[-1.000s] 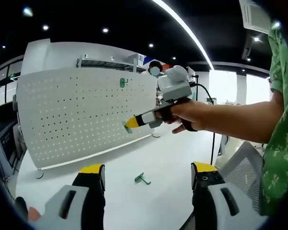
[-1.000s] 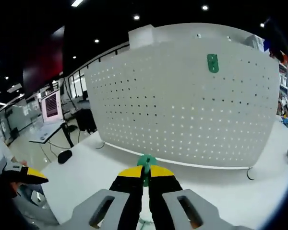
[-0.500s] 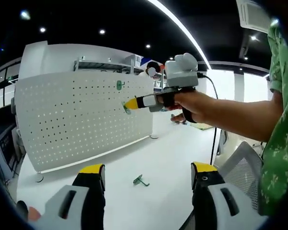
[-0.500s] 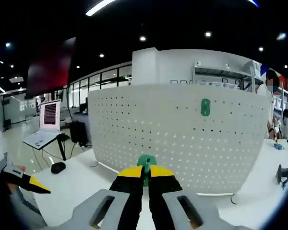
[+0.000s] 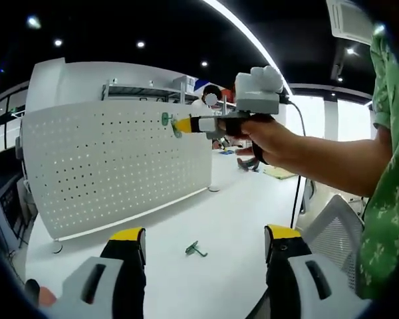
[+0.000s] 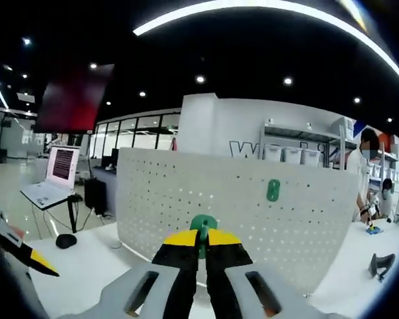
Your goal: Insert the hook assembly into the mounting plate slot until the hook locks in place.
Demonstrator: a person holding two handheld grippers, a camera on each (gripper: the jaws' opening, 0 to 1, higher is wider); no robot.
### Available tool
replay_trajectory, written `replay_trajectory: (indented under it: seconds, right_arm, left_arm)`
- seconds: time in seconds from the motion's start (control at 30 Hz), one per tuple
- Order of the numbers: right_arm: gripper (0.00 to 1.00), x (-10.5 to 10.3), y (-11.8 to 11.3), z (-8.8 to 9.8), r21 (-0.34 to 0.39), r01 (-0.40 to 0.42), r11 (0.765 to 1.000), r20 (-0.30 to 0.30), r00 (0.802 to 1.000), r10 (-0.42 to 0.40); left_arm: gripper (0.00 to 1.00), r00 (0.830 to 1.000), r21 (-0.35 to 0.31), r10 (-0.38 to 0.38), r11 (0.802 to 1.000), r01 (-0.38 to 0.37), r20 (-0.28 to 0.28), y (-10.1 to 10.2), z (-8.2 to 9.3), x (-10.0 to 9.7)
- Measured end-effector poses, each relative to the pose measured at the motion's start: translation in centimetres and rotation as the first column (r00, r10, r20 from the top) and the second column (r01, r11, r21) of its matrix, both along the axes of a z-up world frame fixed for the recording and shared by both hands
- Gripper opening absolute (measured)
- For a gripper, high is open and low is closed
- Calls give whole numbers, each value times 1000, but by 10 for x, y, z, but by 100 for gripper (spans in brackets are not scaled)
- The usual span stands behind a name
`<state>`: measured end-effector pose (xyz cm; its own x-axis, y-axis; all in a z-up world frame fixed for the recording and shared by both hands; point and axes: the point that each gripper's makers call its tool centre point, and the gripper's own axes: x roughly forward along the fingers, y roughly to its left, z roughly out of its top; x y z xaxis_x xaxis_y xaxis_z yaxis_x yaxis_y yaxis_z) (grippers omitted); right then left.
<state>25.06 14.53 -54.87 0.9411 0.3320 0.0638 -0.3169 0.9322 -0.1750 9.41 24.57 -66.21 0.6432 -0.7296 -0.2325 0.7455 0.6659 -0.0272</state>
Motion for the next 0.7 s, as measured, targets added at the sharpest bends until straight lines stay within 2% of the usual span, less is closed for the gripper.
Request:
replay_trajectory:
  seconds: [0.13,0.3,0.43,0.7]
  right_arm:
    - [2,-2,-2,12,2,19,1000,69,997,-19]
    - [2,0,-4,27,10,35,999,126,991,-36]
    - [2,3,-6,44,11,48,999,207,977,-49]
    - [2,19,-5,60,8,68,998,277,959,-68]
  left_arm:
    - [75,1000,1,-3,1000,3,-3,1,-1,-1]
    - [75,1000,0,-7,1000,7,-3,1,-1,1]
    - [75,1000,1,-9,1000,9,-8,1,-2,3]
    - [75,1000,-1,0,1000,0,-20,3,-6,10]
